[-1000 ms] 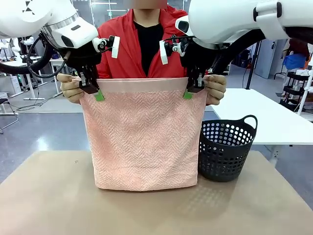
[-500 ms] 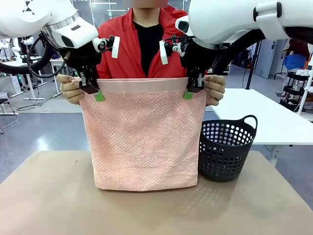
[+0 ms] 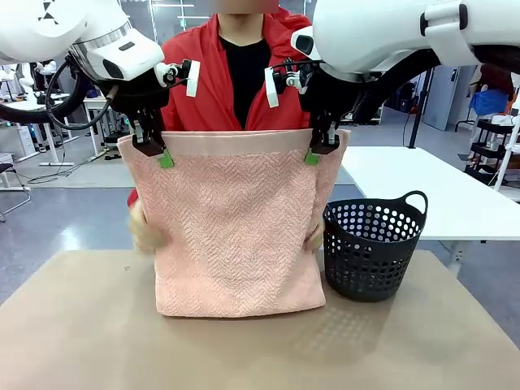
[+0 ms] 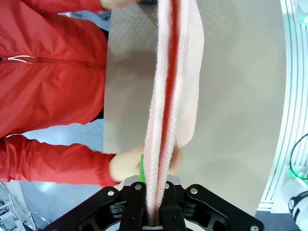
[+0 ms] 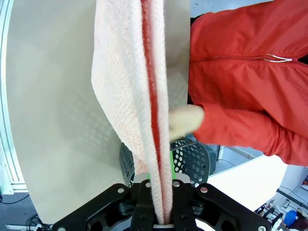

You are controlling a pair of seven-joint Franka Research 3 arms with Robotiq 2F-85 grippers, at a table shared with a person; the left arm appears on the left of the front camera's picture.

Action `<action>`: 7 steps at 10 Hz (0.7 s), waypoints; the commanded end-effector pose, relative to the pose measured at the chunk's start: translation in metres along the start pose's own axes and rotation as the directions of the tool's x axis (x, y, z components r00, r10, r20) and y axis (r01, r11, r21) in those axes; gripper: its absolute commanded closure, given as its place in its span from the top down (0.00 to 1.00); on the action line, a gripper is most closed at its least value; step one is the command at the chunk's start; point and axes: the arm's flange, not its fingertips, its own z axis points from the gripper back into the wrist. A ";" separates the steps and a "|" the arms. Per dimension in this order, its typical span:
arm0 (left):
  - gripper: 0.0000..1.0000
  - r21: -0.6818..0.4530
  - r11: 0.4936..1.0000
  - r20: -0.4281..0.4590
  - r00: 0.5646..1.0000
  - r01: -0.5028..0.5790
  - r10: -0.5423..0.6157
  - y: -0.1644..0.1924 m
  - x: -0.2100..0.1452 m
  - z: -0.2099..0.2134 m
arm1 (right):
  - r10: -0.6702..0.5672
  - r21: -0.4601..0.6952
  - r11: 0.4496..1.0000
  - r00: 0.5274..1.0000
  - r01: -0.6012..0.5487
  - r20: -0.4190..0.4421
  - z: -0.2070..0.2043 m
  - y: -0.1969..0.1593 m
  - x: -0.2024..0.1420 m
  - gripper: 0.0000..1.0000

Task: Fold the towel.
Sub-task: Release the end of the 100 cm Hotel Towel you were holding.

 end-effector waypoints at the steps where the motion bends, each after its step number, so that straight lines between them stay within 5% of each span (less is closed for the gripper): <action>1: 0.00 0.006 1.000 -0.003 1.000 0.003 -0.003 0.002 0.000 0.002 | 0.002 -0.001 1.000 1.000 -0.002 -0.004 0.001 0.000 -0.001 0.00; 7: 0.00 0.006 1.000 -0.003 1.000 0.003 -0.003 0.002 0.000 0.002 | 0.002 -0.001 1.000 1.000 -0.002 -0.004 0.001 0.000 -0.001 0.00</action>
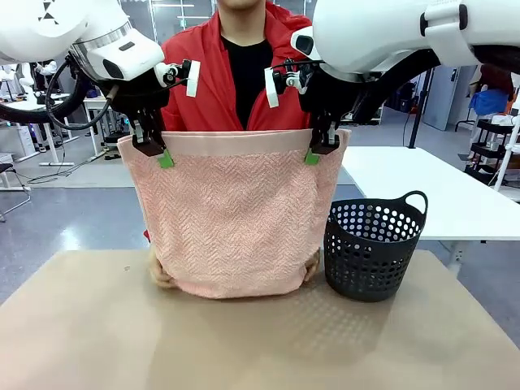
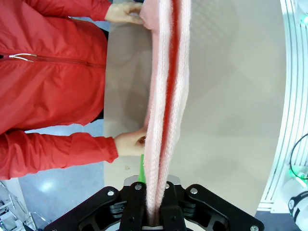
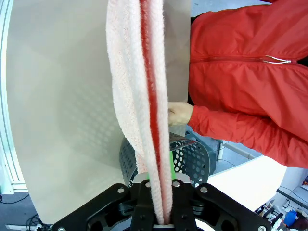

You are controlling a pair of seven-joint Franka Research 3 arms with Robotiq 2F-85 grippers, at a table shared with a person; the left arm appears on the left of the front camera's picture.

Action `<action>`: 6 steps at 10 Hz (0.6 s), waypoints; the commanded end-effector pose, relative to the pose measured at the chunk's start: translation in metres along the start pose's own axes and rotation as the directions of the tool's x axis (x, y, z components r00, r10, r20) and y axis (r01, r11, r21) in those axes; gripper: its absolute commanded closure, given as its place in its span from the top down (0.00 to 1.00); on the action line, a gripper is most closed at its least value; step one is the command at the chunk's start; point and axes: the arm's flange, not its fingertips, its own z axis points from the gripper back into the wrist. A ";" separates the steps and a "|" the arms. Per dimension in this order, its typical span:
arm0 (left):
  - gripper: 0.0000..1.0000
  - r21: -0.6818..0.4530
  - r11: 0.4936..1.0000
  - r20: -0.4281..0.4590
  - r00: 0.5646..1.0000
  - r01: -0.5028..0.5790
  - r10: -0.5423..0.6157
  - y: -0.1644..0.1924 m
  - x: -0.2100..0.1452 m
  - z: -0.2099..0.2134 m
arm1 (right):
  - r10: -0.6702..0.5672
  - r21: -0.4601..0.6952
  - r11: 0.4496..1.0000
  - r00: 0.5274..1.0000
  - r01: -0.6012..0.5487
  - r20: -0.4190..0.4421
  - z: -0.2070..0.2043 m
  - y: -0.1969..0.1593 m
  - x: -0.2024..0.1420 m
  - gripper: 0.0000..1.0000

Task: Fold the towel.
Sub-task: Release the end of the 100 cm Hotel Towel you were holding.

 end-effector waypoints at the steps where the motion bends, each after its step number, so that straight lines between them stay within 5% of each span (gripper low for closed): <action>1: 0.00 0.006 1.000 -0.003 1.000 0.003 -0.003 0.002 0.000 0.002 | 0.001 -0.002 1.000 1.000 -0.001 -0.004 0.001 0.000 -0.001 0.00; 6: 0.00 0.006 1.000 -0.003 1.000 0.003 -0.003 0.002 0.000 0.002 | 0.001 -0.002 1.000 1.000 -0.001 -0.004 0.001 0.000 -0.001 0.00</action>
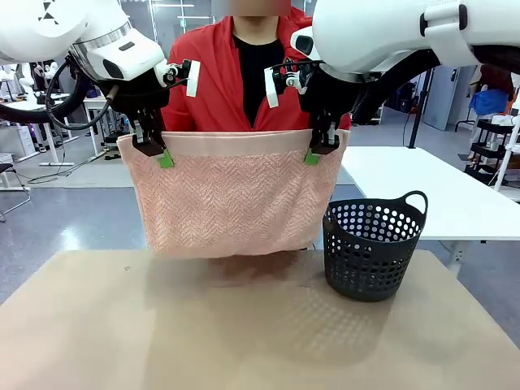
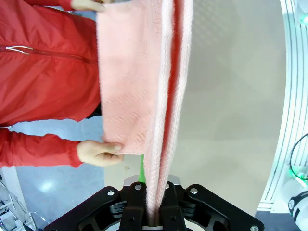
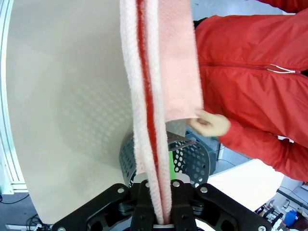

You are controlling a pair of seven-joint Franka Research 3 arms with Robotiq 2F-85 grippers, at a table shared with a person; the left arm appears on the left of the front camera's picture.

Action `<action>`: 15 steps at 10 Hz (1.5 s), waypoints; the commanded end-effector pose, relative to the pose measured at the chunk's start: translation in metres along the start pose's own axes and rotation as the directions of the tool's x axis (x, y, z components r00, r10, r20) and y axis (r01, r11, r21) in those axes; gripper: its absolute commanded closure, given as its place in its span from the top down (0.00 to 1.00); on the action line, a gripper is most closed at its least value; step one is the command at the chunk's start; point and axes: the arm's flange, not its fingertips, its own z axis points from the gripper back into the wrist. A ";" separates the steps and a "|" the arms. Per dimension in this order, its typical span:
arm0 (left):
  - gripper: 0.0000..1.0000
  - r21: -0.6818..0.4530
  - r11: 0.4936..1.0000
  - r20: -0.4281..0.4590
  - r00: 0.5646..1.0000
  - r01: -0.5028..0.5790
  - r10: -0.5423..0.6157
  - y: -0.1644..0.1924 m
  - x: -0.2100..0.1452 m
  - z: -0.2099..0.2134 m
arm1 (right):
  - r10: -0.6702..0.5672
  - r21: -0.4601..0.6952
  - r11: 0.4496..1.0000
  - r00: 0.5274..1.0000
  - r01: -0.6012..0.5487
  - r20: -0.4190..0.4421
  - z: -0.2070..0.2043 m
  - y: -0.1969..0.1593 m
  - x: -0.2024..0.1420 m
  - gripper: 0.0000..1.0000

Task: Fold the towel.
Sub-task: Release the end of the 100 cm Hotel Towel you were holding.

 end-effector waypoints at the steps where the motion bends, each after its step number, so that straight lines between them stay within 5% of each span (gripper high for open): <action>1: 0.00 0.006 1.000 -0.003 1.000 0.003 -0.003 0.002 0.000 0.002 | 0.001 -0.002 1.000 1.000 -0.001 -0.004 0.001 0.000 -0.001 0.00; 15: 0.00 0.006 1.000 -0.003 1.000 0.003 -0.003 0.002 0.000 0.002 | 0.001 -0.002 1.000 1.000 -0.001 -0.004 0.001 0.000 -0.001 0.00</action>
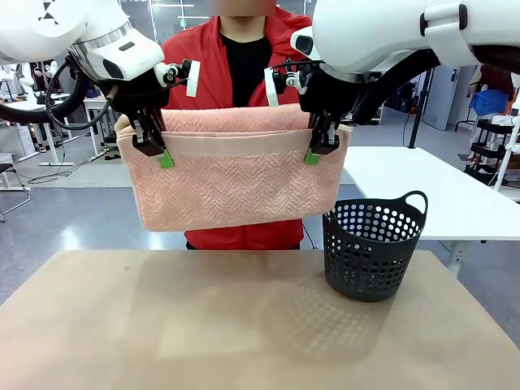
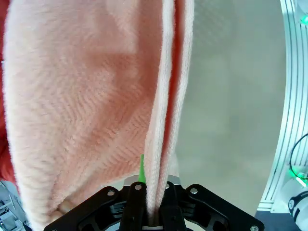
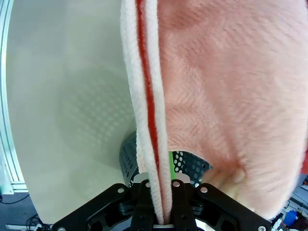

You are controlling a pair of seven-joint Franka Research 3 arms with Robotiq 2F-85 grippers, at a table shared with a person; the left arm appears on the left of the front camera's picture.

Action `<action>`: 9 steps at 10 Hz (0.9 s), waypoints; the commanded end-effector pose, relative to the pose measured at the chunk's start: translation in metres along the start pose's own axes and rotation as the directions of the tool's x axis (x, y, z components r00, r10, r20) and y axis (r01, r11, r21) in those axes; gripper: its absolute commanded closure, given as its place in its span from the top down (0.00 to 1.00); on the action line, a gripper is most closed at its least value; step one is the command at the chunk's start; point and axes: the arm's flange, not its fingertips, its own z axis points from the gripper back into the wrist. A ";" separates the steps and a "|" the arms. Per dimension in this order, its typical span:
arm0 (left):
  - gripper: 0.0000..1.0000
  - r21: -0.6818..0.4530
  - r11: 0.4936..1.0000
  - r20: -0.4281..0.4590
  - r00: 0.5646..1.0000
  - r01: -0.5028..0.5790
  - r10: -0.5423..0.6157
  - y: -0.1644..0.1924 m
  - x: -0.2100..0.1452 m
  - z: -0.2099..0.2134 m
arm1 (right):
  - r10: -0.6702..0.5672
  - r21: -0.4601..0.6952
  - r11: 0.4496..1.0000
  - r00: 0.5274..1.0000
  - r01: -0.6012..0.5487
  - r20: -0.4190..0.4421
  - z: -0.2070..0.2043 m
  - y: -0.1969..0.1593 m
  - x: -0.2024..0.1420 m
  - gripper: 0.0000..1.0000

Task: Fold the towel.
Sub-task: Release the end of the 100 cm Hotel Towel you were holding.

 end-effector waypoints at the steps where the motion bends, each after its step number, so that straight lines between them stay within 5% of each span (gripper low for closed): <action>1: 0.00 0.006 1.000 -0.003 1.000 0.003 -0.003 0.002 0.000 0.002 | 0.001 -0.002 1.000 1.000 -0.001 -0.004 0.001 0.000 -0.001 0.00; 9: 0.00 0.006 1.000 -0.003 1.000 0.003 -0.003 0.002 0.000 0.002 | 0.001 -0.002 1.000 1.000 -0.001 -0.004 0.001 0.000 -0.001 0.00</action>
